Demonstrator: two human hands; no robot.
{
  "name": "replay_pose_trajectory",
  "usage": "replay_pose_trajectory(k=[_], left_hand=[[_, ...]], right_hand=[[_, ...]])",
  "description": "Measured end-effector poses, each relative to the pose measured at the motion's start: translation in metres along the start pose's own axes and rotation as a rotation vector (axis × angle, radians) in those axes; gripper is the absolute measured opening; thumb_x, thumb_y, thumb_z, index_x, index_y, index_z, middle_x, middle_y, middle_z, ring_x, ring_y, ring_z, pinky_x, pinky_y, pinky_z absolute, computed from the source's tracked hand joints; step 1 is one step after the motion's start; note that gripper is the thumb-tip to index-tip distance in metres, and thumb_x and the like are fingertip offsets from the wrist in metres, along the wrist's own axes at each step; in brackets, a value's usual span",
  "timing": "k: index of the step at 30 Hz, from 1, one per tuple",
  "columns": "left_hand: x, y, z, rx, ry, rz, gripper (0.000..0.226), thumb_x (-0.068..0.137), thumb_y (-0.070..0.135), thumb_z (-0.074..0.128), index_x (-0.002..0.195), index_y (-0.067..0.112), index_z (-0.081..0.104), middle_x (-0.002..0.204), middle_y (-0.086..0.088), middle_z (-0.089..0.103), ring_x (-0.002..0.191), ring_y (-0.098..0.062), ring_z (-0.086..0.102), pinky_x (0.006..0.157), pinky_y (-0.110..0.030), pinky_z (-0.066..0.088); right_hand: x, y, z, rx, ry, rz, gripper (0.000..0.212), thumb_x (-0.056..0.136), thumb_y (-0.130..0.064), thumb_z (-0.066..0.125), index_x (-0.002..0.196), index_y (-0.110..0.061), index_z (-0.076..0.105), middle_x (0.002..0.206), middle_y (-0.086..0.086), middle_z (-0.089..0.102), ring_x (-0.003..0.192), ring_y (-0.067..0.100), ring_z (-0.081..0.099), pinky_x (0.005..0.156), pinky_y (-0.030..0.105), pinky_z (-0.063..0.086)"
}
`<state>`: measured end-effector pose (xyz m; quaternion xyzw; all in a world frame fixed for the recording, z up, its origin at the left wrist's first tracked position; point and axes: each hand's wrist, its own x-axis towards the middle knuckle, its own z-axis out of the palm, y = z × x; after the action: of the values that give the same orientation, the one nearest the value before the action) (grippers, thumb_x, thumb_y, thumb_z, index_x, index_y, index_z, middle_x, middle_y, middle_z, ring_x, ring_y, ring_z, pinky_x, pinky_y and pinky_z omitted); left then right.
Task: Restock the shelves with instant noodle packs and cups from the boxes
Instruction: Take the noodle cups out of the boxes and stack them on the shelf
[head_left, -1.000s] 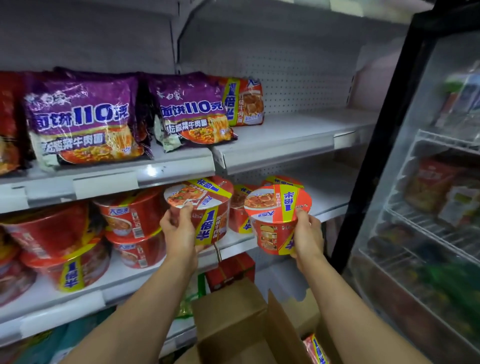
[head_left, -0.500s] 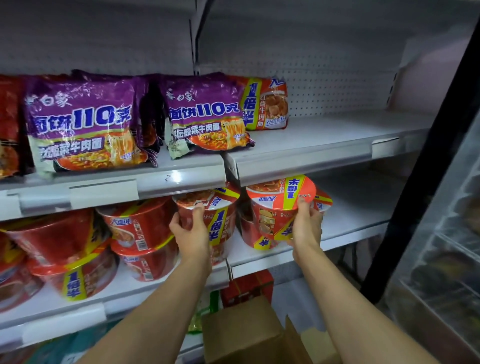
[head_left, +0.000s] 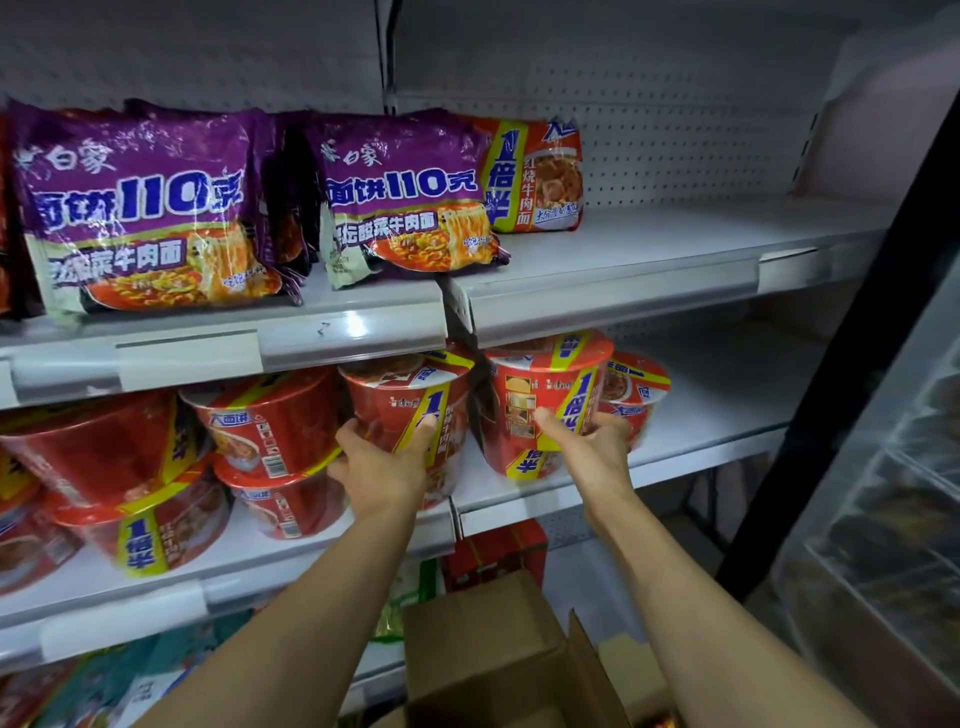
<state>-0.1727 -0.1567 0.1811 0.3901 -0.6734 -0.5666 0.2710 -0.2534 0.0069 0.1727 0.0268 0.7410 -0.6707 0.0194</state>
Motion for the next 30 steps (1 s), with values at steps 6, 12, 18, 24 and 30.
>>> replay_pose_trajectory(k=[6, 12, 18, 24, 30], left_hand=[[0.015, 0.0, 0.004, -0.038, 0.016, 0.07, 0.081, 0.074, 0.04, 0.078, 0.136, 0.011, 0.036, 0.13, -0.015, 0.056, 0.115, -0.035, 0.057, 0.098, -0.05, 0.047], [0.027, 0.001, 0.012, -0.065, 0.023, 0.063, 0.062, 0.083, 0.025, 0.073, 0.132, 0.01, 0.037, 0.113, -0.01, 0.063, 0.108, -0.032, 0.061, 0.096, -0.047, 0.049], [0.029, -0.013, 0.004, 0.091, -0.057, 0.221, 0.062, 0.083, 0.012, 0.07, 0.135, 0.008, 0.036, 0.103, -0.002, 0.064, 0.103, -0.026, 0.061, 0.093, -0.04, 0.049], [0.006, -0.053, -0.007, 0.486, -0.184, 0.466, 0.049, 0.077, 0.012, 0.073, 0.121, 0.012, 0.051, 0.123, -0.012, 0.053, 0.108, -0.031, 0.055, 0.087, -0.04, 0.049], [-0.025, -0.086, -0.012, 0.718, -0.507, 0.492, 0.064, 0.078, 0.022, 0.074, 0.133, 0.015, 0.043, 0.129, -0.01, 0.049, 0.119, -0.028, 0.049, 0.095, -0.041, 0.046]], right_hand=[[0.013, -0.001, 0.005, -0.257, 0.126, -0.126, 0.055, 0.084, -0.034, 0.07, 0.121, 0.001, 0.048, 0.13, 0.009, 0.04, 0.113, 0.016, 0.042, 0.083, 0.025, 0.035], [0.03, -0.01, 0.018, -0.291, 0.13, -0.114, 0.05, 0.086, -0.035, 0.068, 0.115, -0.007, 0.037, 0.116, 0.012, 0.061, 0.105, 0.029, 0.061, 0.085, 0.037, 0.05], [0.024, 0.001, 0.021, -0.425, 0.041, -0.178, 0.054, 0.078, -0.028, 0.076, 0.12, -0.014, 0.045, 0.124, 0.007, 0.056, 0.118, 0.03, 0.051, 0.1, 0.047, 0.044], [-0.021, 0.026, 0.007, -0.678, -0.116, -0.223, 0.081, 0.075, -0.026, 0.079, 0.141, -0.018, 0.033, 0.142, 0.006, 0.038, 0.132, 0.028, 0.025, 0.106, 0.037, 0.03], [-0.073, 0.05, -0.012, -0.796, -0.226, -0.147, 0.083, 0.08, -0.024, 0.076, 0.146, -0.017, 0.026, 0.147, 0.007, 0.031, 0.138, 0.025, 0.017, 0.11, 0.035, 0.027]])
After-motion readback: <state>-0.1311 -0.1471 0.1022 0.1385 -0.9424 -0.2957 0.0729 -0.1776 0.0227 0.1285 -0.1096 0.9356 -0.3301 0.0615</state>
